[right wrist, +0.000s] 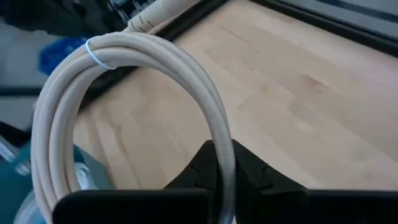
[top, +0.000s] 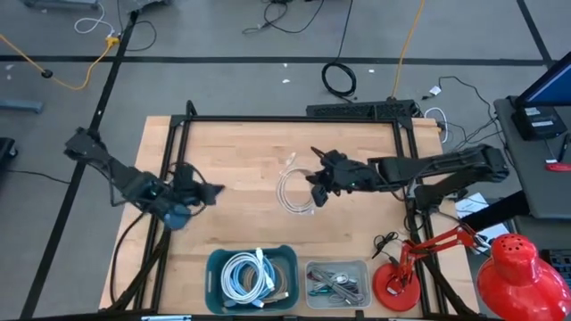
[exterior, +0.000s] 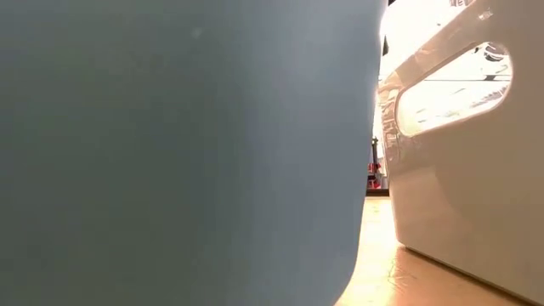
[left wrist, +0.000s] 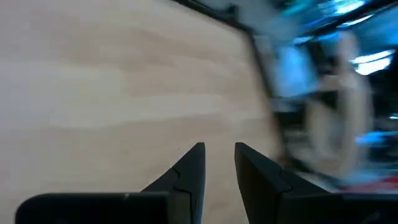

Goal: Pick & Place USB Port
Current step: Put the large brown charger cable into the dark blue bin

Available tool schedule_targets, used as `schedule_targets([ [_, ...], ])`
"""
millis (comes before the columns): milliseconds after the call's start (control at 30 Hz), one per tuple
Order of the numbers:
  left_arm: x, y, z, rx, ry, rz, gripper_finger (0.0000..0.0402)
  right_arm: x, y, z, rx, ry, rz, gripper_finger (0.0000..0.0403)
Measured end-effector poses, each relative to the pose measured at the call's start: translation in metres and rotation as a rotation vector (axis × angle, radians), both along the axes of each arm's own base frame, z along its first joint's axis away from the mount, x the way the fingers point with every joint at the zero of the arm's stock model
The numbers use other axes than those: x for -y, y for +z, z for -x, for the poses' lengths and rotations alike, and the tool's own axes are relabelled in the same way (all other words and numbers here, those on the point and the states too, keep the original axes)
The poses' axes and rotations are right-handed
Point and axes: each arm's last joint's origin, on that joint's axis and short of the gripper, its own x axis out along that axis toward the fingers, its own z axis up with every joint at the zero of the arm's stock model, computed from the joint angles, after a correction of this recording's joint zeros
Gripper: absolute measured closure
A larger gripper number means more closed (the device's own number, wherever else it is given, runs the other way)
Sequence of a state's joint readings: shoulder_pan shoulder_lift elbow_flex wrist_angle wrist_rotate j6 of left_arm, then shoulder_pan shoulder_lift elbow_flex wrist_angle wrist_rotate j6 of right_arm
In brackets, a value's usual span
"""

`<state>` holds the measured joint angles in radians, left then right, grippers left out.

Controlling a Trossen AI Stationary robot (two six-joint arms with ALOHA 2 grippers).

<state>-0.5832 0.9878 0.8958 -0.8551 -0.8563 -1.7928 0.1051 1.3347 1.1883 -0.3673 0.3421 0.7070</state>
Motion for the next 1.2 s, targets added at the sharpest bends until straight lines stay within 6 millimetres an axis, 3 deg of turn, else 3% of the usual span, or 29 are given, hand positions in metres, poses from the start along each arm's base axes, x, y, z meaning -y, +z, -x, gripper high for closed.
schedule_targets([
  [133,-0.004,-0.045,-0.013,0.303,-0.098,0.072,0.0309,0.000,0.003,0.002,0.019,-0.019,0.022,0.0395],
  [200,-0.006,-0.043,-0.021,0.536,-0.157,0.108,0.0301,-0.001,0.002,0.003,0.007,-0.022,0.026,0.0395],
  [333,-0.007,-0.041,-0.034,0.671,-0.207,0.031,0.0279,-0.003,-0.001,-0.001,0.004,-0.021,0.030,0.0395],
  [433,-0.008,-0.030,-0.047,0.674,-0.232,0.036,0.0256,-0.003,-0.001,-0.001,0.004,-0.022,0.030,0.0395],
  [533,-0.010,-0.037,-0.064,0.559,-0.275,0.057,0.0231,-0.003,0.001,-0.002,0.023,-0.027,0.029,0.0395],
  [633,-0.012,-0.033,-0.080,0.550,-0.316,0.081,0.0208,-0.003,0.001,-0.002,0.026,-0.025,0.028,0.0395],
  [833,-0.021,-0.026,-0.103,0.558,-0.350,0.070,0.0195,-0.003,0.000,-0.002,0.024,-0.030,0.021,0.0395],
  [1200,-0.037,-0.012,-0.112,0.588,-0.395,0.055,0.0195,-0.003,0.001,-0.002,0.028,-0.034,0.013,0.0395],
])
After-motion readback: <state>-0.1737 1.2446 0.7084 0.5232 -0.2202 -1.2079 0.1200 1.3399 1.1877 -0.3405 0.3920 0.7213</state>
